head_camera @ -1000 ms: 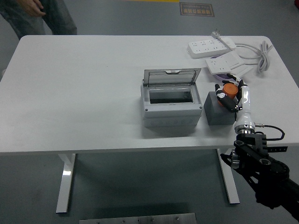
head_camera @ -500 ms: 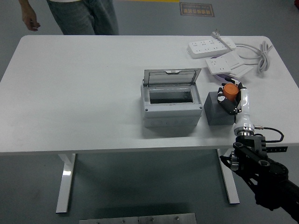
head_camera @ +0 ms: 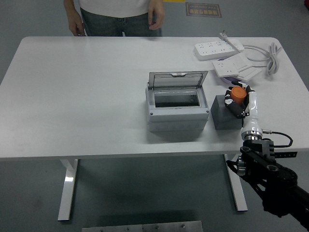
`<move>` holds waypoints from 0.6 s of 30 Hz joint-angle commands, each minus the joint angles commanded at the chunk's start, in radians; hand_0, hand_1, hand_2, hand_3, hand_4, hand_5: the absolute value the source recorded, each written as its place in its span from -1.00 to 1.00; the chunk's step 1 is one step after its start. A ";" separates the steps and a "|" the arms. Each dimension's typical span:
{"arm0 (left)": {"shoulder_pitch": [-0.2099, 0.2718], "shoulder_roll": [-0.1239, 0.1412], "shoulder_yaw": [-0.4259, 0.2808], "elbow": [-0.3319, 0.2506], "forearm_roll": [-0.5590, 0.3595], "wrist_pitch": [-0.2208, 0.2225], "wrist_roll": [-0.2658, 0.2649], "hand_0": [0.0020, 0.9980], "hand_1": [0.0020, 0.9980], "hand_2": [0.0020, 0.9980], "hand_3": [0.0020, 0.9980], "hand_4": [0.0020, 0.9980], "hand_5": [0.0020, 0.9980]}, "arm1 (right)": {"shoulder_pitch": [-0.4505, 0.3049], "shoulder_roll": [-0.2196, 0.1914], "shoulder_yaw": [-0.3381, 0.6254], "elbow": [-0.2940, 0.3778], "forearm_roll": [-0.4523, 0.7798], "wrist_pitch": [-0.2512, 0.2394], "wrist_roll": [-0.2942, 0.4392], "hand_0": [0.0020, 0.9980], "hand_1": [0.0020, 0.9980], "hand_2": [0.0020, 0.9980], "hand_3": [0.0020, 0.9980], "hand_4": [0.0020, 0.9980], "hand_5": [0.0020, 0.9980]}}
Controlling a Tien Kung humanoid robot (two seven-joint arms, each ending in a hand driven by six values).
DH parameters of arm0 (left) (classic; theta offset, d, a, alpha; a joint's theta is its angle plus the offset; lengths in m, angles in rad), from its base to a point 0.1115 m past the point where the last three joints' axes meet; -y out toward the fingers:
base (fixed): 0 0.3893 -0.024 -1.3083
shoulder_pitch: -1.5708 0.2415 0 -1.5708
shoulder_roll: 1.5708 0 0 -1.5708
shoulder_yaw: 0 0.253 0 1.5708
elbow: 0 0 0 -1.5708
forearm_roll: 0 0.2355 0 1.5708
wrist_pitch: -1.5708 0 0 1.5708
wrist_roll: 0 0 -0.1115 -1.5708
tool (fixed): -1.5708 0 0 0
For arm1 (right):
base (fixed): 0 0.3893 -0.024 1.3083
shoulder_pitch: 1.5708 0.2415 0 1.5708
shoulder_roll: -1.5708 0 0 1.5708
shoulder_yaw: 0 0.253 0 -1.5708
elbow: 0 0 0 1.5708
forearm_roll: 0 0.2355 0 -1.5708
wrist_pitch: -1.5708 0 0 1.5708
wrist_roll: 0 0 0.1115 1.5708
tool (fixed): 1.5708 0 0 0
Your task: Fetch the battery,place it into the box,close the lid of the box
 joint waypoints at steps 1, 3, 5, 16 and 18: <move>0.000 0.000 0.000 0.000 0.000 0.000 0.000 0.15 0.42 0.25 0.19 0.34 -0.73 | 0.000 0.000 0.000 0.001 0.001 -0.001 0.000 0.16 -0.21 -0.13 -0.03 0.22 -1.00; 0.001 0.000 0.000 0.000 0.000 0.000 0.001 0.15 0.42 0.25 0.19 0.34 -0.73 | 0.001 0.000 0.000 0.003 0.003 -0.004 0.000 0.16 -0.21 -0.13 -0.03 0.22 -1.00; 0.001 -0.001 0.000 -0.001 0.001 0.000 0.001 0.15 0.42 0.25 0.19 0.34 -0.73 | 0.002 0.000 0.000 0.006 0.004 -0.005 0.000 0.16 -0.21 -0.13 -0.03 0.22 -1.00; 0.000 -0.001 -0.002 -0.001 0.009 0.000 0.001 0.14 0.42 0.26 0.19 0.34 -0.73 | 0.013 0.000 -0.005 0.025 0.008 -0.013 -0.005 -0.02 -0.39 -0.28 -0.14 -0.19 -1.00; 0.000 -0.001 -0.003 -0.001 0.011 0.000 0.001 0.14 0.42 0.26 0.19 0.34 -0.73 | 0.015 0.001 -0.006 0.026 0.010 -0.014 -0.005 -0.02 -0.39 -0.28 -0.14 -0.19 -1.00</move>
